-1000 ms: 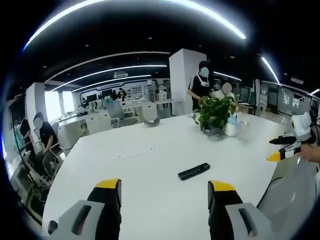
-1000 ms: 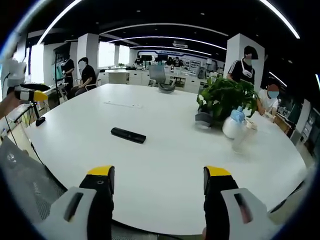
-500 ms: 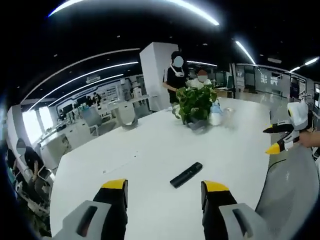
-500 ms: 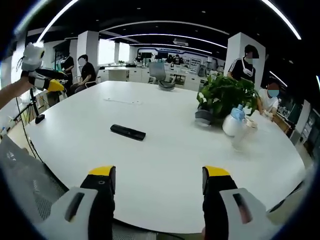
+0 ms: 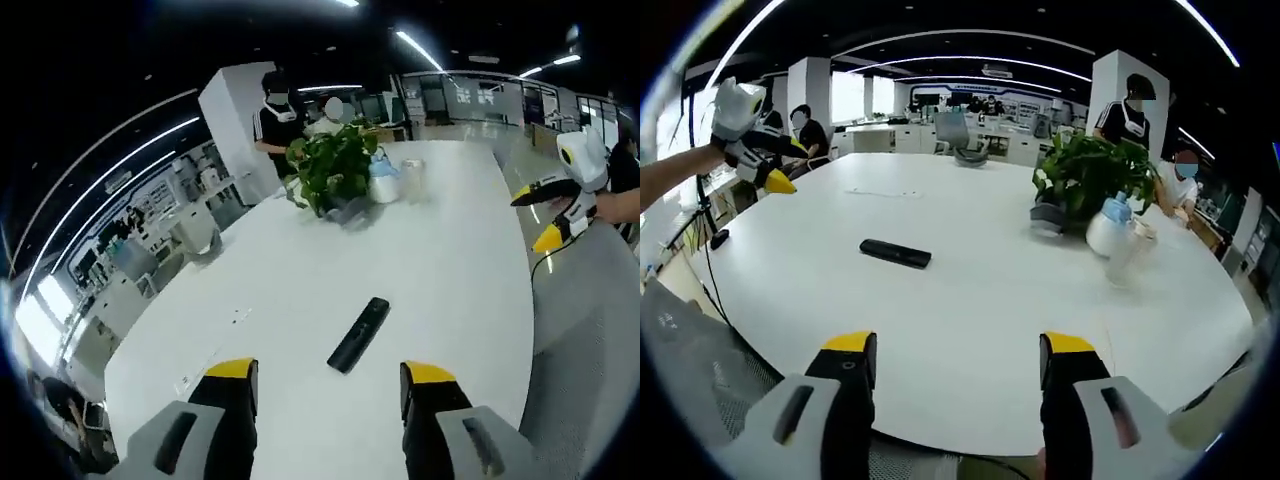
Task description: Press the specified remote control buttons in sequence, fully releasing each button before pressing the next.
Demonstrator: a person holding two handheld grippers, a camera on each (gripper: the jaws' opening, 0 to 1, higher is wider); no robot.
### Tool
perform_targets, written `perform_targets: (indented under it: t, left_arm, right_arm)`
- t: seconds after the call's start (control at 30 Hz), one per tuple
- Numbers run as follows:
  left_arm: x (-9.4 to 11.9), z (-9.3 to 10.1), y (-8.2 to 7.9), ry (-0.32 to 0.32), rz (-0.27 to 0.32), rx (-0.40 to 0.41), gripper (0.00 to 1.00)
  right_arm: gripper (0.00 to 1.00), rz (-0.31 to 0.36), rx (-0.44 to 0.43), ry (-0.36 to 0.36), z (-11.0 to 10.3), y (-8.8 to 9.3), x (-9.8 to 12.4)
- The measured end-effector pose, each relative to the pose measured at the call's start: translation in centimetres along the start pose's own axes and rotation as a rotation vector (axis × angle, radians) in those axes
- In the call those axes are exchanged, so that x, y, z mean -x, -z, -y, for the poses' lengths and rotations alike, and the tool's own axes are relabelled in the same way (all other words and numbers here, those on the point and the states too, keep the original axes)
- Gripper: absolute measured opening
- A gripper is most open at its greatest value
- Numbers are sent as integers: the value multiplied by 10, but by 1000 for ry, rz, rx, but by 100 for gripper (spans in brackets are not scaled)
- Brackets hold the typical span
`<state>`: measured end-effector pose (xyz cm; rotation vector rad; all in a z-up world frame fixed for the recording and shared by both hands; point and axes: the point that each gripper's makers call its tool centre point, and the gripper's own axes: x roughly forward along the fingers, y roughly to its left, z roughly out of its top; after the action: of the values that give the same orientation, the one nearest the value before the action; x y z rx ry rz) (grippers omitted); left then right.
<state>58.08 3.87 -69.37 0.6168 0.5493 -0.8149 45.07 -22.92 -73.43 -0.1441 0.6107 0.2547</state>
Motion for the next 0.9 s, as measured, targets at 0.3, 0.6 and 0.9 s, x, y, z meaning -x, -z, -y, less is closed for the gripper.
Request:
perform_targets:
  t: [0.3,0.6,0.9]
  left_arm:
    - [-38,-1,1,87,-43,-63,56]
    - [-76,-1,1,153,-83,-113,50]
    - [-110,0,22,223,-177,-177,46]
  right_arm:
    - [58,-46,-46,-25,-2,8,-2]
    - [42,-53,-48,-35,-4,9,-1]
    - [38,-70,-51,-33,-4,11,-2]
